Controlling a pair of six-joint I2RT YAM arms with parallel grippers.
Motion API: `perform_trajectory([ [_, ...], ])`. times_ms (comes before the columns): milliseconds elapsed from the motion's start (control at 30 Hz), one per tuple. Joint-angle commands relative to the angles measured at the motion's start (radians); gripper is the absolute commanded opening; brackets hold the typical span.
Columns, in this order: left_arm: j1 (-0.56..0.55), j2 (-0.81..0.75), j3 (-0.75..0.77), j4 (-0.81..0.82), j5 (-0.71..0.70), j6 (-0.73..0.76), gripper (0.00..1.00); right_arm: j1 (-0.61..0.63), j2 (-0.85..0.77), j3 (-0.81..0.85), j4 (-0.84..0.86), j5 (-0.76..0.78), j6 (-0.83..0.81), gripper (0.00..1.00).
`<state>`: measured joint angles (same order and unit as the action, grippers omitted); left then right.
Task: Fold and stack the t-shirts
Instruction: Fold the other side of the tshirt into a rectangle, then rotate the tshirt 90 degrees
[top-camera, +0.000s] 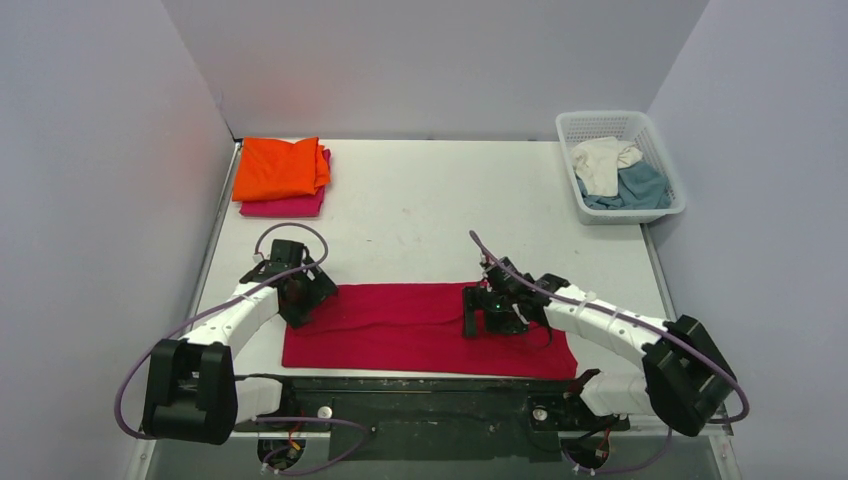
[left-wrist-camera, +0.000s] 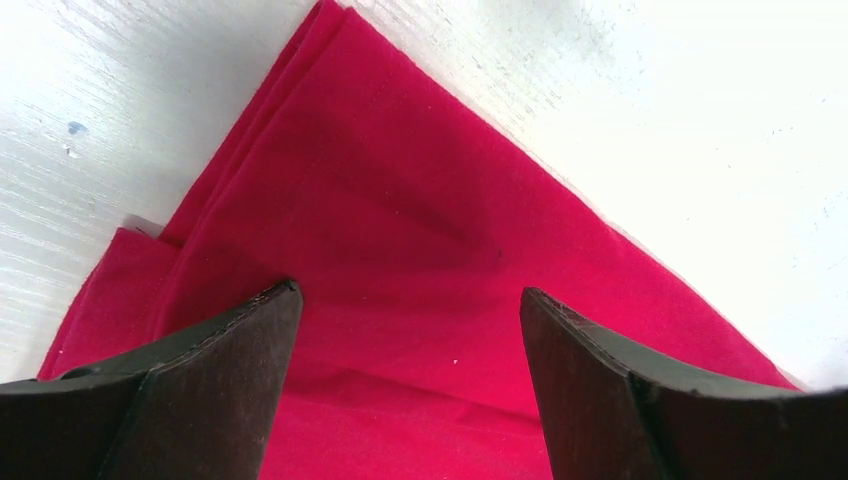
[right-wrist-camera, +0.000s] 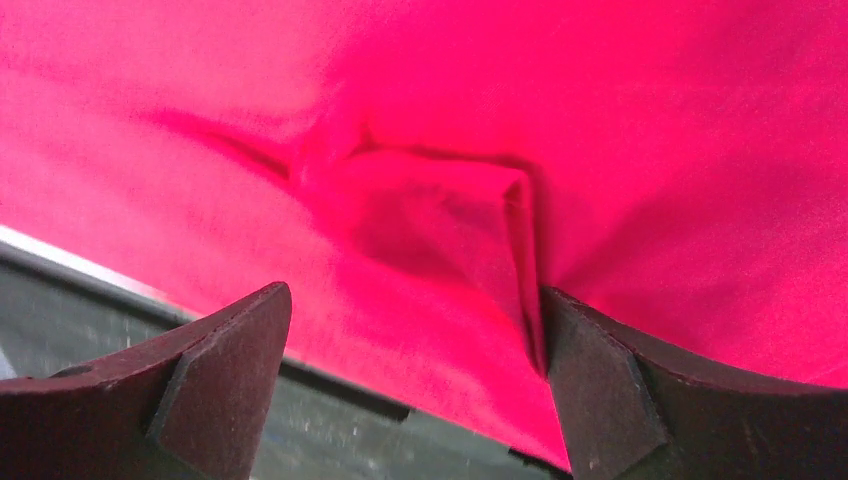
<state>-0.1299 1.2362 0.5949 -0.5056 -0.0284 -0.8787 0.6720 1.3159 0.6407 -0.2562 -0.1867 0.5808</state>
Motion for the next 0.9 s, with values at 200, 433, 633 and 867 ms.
perform_trajectory([
  [200,0.014,-0.029,0.048,-0.098,-0.144,-0.007,0.92,0.196,-0.339,-0.058,-0.269,0.037,0.073,0.87],
  [433,-0.025,-0.088,0.132,-0.146,-0.099,0.016,0.92,0.056,-0.422,-0.071,-0.296,0.159,0.247,0.93],
  [633,-0.153,-0.14,0.142,-0.111,-0.043,0.033,0.92,-0.003,-0.343,-0.092,-0.258,0.294,0.474,0.94],
  [867,-0.208,-0.057,0.016,0.004,0.102,0.068,0.92,-0.09,-0.122,-0.095,-0.244,0.404,0.538,0.94],
])
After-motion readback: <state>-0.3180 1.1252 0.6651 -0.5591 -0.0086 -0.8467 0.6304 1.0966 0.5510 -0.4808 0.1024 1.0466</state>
